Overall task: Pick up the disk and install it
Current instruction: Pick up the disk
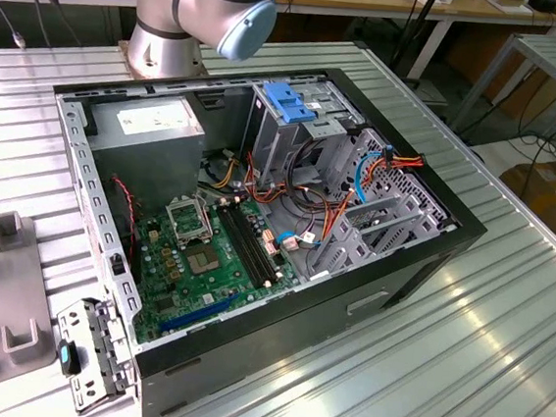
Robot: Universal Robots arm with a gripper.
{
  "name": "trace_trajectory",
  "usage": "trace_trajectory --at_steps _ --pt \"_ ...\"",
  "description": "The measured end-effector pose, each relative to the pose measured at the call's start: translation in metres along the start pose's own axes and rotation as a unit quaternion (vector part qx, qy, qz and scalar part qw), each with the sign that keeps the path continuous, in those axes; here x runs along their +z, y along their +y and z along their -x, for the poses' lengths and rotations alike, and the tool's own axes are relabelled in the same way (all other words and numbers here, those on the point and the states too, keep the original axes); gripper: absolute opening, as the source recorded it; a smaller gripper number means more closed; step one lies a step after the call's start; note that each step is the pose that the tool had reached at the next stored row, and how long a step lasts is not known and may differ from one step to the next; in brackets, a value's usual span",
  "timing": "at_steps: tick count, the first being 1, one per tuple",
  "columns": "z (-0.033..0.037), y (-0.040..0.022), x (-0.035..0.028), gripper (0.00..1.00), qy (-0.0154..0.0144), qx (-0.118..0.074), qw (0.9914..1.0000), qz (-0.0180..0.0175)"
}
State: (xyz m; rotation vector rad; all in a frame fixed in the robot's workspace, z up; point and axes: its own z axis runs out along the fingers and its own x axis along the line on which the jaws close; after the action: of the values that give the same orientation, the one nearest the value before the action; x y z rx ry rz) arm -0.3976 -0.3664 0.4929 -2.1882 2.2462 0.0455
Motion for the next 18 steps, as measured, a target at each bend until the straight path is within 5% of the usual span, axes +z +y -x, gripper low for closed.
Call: trace_trajectory --at_steps 18 --pt "0.0007 -0.0274 -0.0004 0.37 0.0000 0.000 1.00000 0.0000"
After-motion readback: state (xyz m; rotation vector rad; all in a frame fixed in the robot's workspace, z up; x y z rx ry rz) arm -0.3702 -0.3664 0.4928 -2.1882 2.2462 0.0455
